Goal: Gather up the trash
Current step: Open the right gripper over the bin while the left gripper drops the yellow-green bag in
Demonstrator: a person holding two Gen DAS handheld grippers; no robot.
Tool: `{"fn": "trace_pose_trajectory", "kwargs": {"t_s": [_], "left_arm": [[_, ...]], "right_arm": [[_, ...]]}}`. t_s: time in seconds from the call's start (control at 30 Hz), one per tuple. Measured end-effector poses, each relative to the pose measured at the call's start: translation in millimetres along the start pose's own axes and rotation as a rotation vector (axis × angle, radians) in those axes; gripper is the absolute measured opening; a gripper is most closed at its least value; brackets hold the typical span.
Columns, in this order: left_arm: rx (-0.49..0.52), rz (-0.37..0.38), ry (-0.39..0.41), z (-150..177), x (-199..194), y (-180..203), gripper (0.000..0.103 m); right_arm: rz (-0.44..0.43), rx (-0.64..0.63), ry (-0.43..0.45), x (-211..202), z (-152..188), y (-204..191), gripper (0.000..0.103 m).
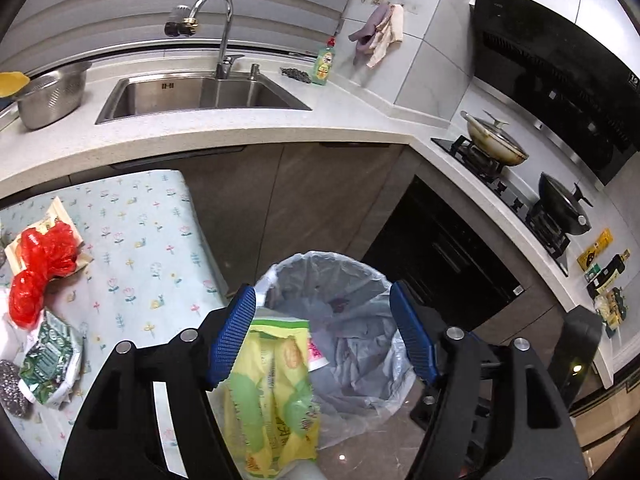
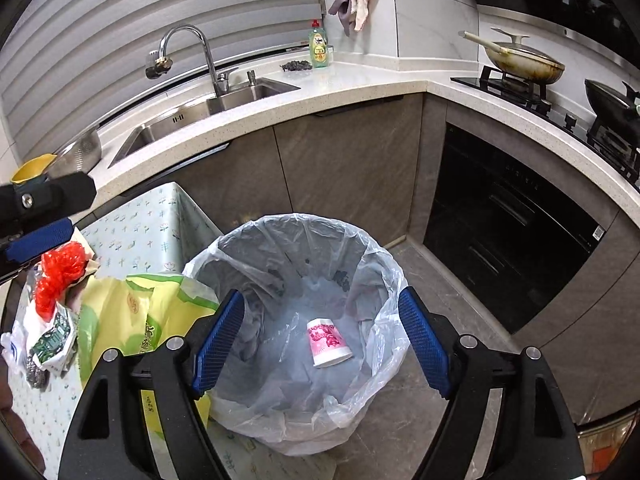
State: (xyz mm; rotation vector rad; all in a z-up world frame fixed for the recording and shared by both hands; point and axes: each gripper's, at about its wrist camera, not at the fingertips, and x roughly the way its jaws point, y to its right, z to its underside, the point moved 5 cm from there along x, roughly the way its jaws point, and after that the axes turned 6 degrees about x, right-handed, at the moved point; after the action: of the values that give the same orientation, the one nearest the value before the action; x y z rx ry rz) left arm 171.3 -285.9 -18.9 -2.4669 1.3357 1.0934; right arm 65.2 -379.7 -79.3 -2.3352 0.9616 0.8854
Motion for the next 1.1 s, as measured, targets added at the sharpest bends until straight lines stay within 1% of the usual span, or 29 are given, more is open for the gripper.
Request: {"fn": "trace_pose_trajectory", "kwargs": {"t_s": [0.07,0.1,0.2,0.27,0.37,0.47,0.6,0.67,0.8,0.9,1.0,1.1], "left_arm": [[-0.006,-0.018,-0.009,7,-5,-11,0.067],[-0.010,-0.029,-0.018,12,-7,-18,0.069],[-0.052,-0.058,-0.052,39,-13,-45,0.072],[-0.088,-0.071,-0.095,59,-13,-61,0.073],[-0.167,-0.049,-0.161,92,-7,-81,0.073],[-0.229,-0.029,-0.215,121,2,-90,0.073],[-0.252,0.004,-0.300,147,23,-79,0.072],[-0.240,0.024,-0.309,148,32,-66,0.072],[-0.167,0.049,-0.288,130,49,-32,0.072],[-0.115,0.037,-0.259,114,53,-17,0.072],[-0.089,0.024,-0.221,99,51,-13,0.072],[-0.094,0.005,-0.185,88,43,-17,0.072]], "right_arm": [[-0.007,-0.014,-0.002,-3,2,-3,0.076],[-0.011,-0.021,-0.002,-5,3,-5,0.076],[-0.016,-0.044,0.003,-10,10,-11,0.076],[-0.021,-0.042,0.000,-11,16,-13,0.077],[-0.034,-0.035,-0.014,-12,22,-15,0.077],[-0.031,-0.037,-0.017,-15,28,-15,0.077],[-0.023,-0.023,-0.011,-24,33,-11,0.077],[-0.020,-0.013,-0.006,-29,33,-7,0.077],[-0.009,0.007,0.010,-35,29,2,0.077],[-0.001,0.018,0.017,-38,26,8,0.077],[0.000,0.026,0.025,-42,23,12,0.077],[-0.004,0.031,0.030,-44,21,13,0.077]]}}
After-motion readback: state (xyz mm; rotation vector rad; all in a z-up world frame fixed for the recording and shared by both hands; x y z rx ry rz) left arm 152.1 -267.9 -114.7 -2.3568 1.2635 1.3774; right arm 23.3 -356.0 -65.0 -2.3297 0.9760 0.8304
